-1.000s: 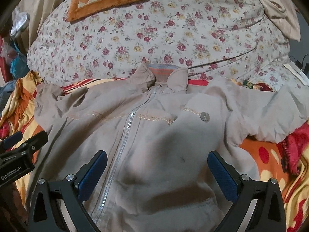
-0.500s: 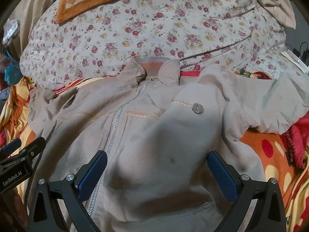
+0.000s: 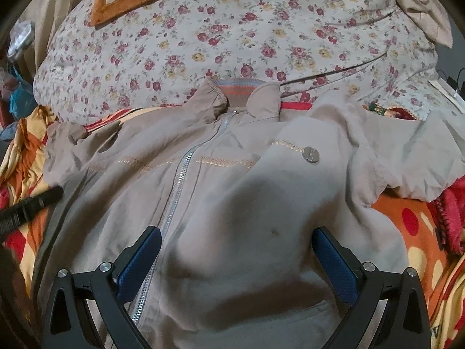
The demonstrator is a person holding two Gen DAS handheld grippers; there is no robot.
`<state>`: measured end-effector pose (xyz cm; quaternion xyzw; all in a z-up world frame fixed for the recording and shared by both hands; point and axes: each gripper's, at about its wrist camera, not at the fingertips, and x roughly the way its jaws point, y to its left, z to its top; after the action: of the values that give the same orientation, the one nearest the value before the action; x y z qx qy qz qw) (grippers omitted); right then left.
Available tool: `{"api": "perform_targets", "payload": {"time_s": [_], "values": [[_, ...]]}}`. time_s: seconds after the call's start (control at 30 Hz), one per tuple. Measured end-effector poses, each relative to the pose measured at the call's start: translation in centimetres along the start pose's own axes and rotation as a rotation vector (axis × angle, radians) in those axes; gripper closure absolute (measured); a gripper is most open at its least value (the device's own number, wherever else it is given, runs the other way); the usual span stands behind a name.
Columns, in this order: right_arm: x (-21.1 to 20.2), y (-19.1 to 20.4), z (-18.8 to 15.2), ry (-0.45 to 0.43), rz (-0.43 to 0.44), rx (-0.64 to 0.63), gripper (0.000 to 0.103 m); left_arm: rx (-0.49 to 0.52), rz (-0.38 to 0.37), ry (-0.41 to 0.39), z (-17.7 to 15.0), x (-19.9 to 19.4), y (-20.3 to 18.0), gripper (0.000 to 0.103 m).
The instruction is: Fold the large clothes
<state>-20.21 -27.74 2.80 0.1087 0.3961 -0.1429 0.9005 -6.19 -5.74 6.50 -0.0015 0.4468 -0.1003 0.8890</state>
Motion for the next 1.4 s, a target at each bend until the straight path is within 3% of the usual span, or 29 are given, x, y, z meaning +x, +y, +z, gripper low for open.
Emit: {"api": "perform_targets", "payload": {"time_s": [0.17,0.33,0.6,0.73,0.77,0.83,0.9,0.93,0.97,1.0,1.13,1.3,1.4], "values": [[-0.1,0.0,0.0,0.007,0.021,0.001,0.0,-0.127,0.103,-0.033,4.5,1.6,6.7,0.001],[0.3,0.1,-0.2,0.027,0.037,0.001,0.0,-0.187,0.19,-0.059,9.0,4.4,13.0,0.001],[1.4,0.8,-0.5,0.055,0.036,-0.042,0.0,-0.377,0.251,-0.088,14.8,10.5,22.7,0.002],[1.6,0.4,-0.6,0.039,0.061,-0.031,0.0,-0.447,0.252,-0.083,16.4,13.7,25.6,0.006],[1.8,0.3,-0.6,0.041,0.068,-0.024,0.0,-0.451,0.251,-0.075,16.6,14.6,25.9,0.012],[2.3,0.2,-0.6,0.053,0.07,-0.019,0.0,-0.456,0.226,-0.033,17.0,16.5,26.5,0.03],[2.7,0.5,-0.6,0.053,0.058,-0.036,0.0,-0.48,0.168,0.022,17.1,18.2,27.1,0.055],[2.8,0.7,-0.6,0.049,0.051,-0.049,0.0,-0.488,0.152,0.026,17.2,18.6,27.2,0.061],[2.9,0.8,-0.6,0.045,0.047,-0.058,0.0,-0.486,0.144,0.017,17.3,18.6,27.2,0.076],[3.0,0.9,-0.6,0.041,0.045,-0.061,0.0,-0.476,0.143,0.001,17.4,18.3,27.0,0.084],[3.1,0.7,-0.5,0.035,0.051,-0.054,0.0,-0.407,0.098,-0.053,17.5,15.7,25.3,0.096],[2.7,0.5,-0.5,0.037,0.056,-0.042,0.0,-0.366,-0.09,-0.101,17.1,10.2,22.3,0.1],[1.7,0.1,-0.5,0.031,0.084,-0.01,0.0,-0.272,-0.175,-0.127,16.7,6.1,18.3,0.1]]}}
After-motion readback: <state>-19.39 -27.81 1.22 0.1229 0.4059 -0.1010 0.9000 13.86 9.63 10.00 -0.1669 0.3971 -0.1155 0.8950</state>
